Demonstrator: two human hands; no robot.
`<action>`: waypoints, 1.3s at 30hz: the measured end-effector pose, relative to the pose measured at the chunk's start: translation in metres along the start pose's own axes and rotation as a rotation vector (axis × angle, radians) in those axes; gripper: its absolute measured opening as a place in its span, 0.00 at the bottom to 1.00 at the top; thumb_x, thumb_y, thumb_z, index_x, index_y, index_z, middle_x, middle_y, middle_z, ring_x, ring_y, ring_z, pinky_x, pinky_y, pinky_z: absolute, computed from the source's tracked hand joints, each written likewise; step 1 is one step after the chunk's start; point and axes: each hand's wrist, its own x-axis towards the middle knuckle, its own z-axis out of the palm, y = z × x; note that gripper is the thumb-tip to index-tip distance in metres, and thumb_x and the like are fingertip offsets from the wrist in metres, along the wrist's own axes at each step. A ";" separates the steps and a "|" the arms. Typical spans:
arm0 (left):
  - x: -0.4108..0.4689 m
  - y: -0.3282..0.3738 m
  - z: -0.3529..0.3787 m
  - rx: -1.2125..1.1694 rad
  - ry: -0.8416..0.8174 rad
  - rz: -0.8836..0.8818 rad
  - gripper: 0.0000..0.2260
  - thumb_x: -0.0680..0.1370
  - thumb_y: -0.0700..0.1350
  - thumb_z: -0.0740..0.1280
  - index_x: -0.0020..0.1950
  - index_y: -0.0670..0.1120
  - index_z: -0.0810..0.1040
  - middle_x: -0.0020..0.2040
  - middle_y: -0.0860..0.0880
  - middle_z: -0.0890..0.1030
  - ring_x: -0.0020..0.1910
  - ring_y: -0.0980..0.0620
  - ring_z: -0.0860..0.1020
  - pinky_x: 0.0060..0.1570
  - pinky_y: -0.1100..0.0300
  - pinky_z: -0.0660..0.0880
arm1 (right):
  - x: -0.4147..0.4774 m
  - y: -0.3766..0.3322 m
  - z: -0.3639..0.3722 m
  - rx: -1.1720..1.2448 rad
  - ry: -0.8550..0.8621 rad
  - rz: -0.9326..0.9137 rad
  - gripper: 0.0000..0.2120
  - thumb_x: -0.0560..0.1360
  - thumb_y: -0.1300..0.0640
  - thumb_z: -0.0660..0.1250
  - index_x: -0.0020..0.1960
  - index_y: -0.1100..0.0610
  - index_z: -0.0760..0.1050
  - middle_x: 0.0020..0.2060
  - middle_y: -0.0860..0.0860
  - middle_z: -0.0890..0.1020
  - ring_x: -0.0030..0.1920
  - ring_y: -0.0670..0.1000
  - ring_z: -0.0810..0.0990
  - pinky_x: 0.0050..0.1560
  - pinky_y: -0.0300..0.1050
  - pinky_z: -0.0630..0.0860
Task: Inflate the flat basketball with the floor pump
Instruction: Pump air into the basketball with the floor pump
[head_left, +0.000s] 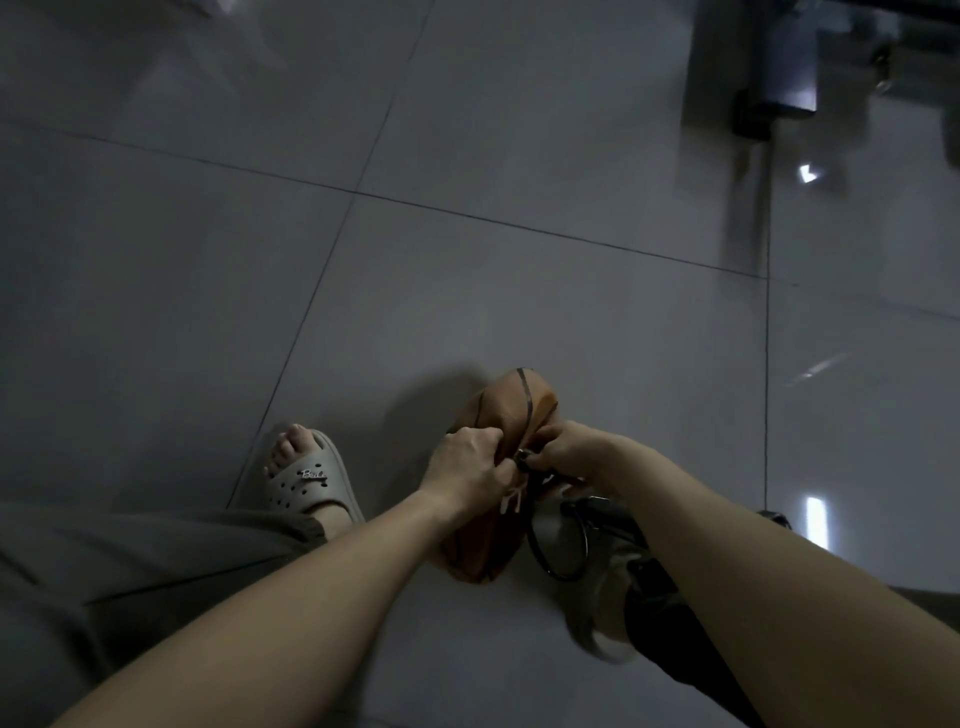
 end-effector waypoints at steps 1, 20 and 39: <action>0.001 -0.003 -0.002 -0.011 0.037 -0.060 0.12 0.76 0.52 0.67 0.37 0.47 0.70 0.39 0.44 0.80 0.43 0.39 0.79 0.38 0.55 0.71 | -0.001 0.002 -0.002 0.003 0.009 0.011 0.06 0.80 0.58 0.65 0.55 0.54 0.78 0.45 0.54 0.84 0.41 0.53 0.85 0.41 0.49 0.78; 0.003 -0.019 -0.012 -0.168 -0.036 -0.099 0.10 0.74 0.55 0.74 0.42 0.49 0.81 0.37 0.52 0.83 0.36 0.56 0.82 0.36 0.58 0.79 | -0.002 -0.004 0.003 0.189 0.129 -0.094 0.11 0.80 0.49 0.63 0.52 0.54 0.80 0.41 0.50 0.82 0.41 0.48 0.80 0.42 0.41 0.73; -0.006 -0.001 0.003 -0.050 0.075 0.150 0.25 0.76 0.50 0.70 0.69 0.53 0.62 0.50 0.46 0.80 0.46 0.43 0.81 0.41 0.53 0.72 | 0.017 -0.017 0.022 -0.227 0.230 -0.165 0.11 0.79 0.58 0.61 0.49 0.65 0.78 0.44 0.58 0.81 0.43 0.55 0.79 0.48 0.50 0.78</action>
